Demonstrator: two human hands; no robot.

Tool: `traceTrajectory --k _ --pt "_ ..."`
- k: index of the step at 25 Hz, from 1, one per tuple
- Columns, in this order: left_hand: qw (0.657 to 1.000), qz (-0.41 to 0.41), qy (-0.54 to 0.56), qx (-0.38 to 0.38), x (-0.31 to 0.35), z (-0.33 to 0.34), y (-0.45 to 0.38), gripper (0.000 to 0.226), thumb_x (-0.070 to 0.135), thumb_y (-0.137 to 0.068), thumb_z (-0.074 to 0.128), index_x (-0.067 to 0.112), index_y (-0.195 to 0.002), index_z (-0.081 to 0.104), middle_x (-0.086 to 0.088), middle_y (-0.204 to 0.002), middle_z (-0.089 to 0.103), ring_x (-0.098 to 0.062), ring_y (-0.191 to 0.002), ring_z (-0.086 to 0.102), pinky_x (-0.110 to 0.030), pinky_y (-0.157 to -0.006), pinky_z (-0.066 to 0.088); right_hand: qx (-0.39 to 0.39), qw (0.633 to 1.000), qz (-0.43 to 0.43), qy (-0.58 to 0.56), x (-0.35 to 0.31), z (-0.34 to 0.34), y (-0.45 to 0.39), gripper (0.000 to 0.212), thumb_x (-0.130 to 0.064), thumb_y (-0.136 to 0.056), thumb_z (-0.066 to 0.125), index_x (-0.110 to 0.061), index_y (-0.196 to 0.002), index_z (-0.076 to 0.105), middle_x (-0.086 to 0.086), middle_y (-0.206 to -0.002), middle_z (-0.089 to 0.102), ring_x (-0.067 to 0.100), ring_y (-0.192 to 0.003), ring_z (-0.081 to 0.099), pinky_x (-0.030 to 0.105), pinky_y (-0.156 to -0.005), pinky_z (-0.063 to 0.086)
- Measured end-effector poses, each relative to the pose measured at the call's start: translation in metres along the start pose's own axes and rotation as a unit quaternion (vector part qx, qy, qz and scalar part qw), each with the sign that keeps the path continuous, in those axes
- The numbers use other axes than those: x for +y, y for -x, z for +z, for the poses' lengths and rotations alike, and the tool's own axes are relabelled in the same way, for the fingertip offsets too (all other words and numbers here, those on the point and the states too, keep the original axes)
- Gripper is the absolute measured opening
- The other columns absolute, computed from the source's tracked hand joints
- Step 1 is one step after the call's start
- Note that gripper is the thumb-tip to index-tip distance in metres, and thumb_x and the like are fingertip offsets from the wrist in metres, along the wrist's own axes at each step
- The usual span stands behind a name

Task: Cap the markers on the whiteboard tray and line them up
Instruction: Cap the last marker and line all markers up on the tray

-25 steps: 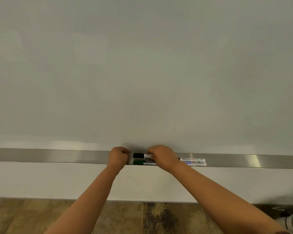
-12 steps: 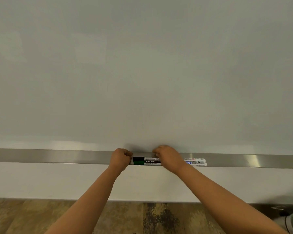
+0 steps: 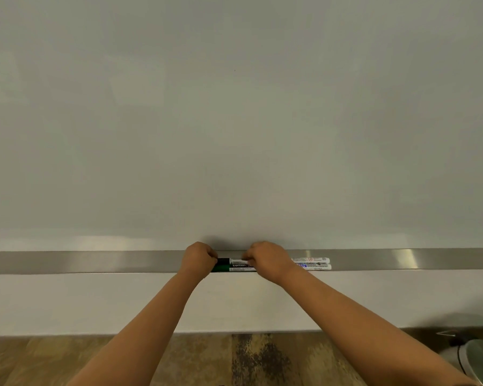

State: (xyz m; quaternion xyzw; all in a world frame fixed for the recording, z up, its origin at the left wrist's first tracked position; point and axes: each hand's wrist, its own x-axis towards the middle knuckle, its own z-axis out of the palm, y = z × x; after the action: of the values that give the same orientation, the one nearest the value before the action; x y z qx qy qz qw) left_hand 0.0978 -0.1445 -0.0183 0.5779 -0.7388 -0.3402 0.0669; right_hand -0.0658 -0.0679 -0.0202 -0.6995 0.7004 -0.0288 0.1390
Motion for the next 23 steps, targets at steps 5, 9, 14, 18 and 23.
traceTrajectory --k 5,9,14,18,23 --pt "1.0 -0.004 0.012 0.02 -0.001 0.0 -0.001 0.022 0.009 -0.087 0.054 0.002 -0.1 0.072 -0.019 -0.103 0.071 -0.03 -0.088 0.063 -0.026 -0.07 0.043 0.013 0.999 0.014 0.043 -0.002 0.001 -0.008 0.03 -0.009 -0.088 0.045 -0.015 -0.107 0.068 0.014 -0.105 0.066 0.033 -0.099 0.059 0.034 -0.072 0.045" --pt "0.999 -0.009 0.027 0.04 -0.002 0.003 -0.002 0.023 0.012 -0.089 0.053 0.002 -0.099 0.071 -0.018 -0.102 0.072 -0.031 -0.093 0.064 -0.026 -0.07 0.043 0.016 0.997 0.021 0.076 -0.007 0.004 -0.012 0.021 -0.011 -0.087 0.049 -0.008 -0.097 0.068 0.016 -0.101 0.067 0.035 -0.094 0.061 0.03 -0.064 0.035" --pt "0.999 0.0 0.034 0.038 -0.003 0.002 -0.005 0.02 0.01 -0.086 0.057 0.004 -0.098 0.072 -0.016 -0.103 0.072 -0.031 -0.095 0.063 -0.027 -0.075 0.045 0.02 0.997 0.021 0.07 -0.006 0.004 -0.012 0.023 -0.008 -0.086 0.048 -0.009 -0.098 0.068 0.016 -0.103 0.067 0.035 -0.096 0.061 0.032 -0.068 0.041" --pt "0.999 -0.008 0.045 0.022 -0.005 0.0 -0.005 0.02 0.007 -0.083 0.06 0.005 -0.099 0.073 -0.015 -0.105 0.071 -0.029 -0.096 0.063 -0.025 -0.074 0.046 0.011 0.998 -0.01 0.058 -0.004 0.002 -0.01 0.032 0.0 -0.082 0.046 -0.012 -0.103 0.068 0.017 -0.103 0.066 0.035 -0.095 0.06 0.031 -0.067 0.037" --pt "0.998 -0.013 0.063 0.016 -0.004 0.0 -0.002 0.022 0.004 -0.082 0.058 0.004 -0.098 0.073 -0.017 -0.104 0.072 -0.03 -0.09 0.063 -0.025 -0.069 0.043 0.008 0.998 -0.03 0.061 0.0 0.003 -0.003 0.036 -0.001 -0.082 0.046 -0.016 -0.107 0.067 0.015 -0.103 0.066 0.034 -0.095 0.059 0.03 -0.065 0.032"
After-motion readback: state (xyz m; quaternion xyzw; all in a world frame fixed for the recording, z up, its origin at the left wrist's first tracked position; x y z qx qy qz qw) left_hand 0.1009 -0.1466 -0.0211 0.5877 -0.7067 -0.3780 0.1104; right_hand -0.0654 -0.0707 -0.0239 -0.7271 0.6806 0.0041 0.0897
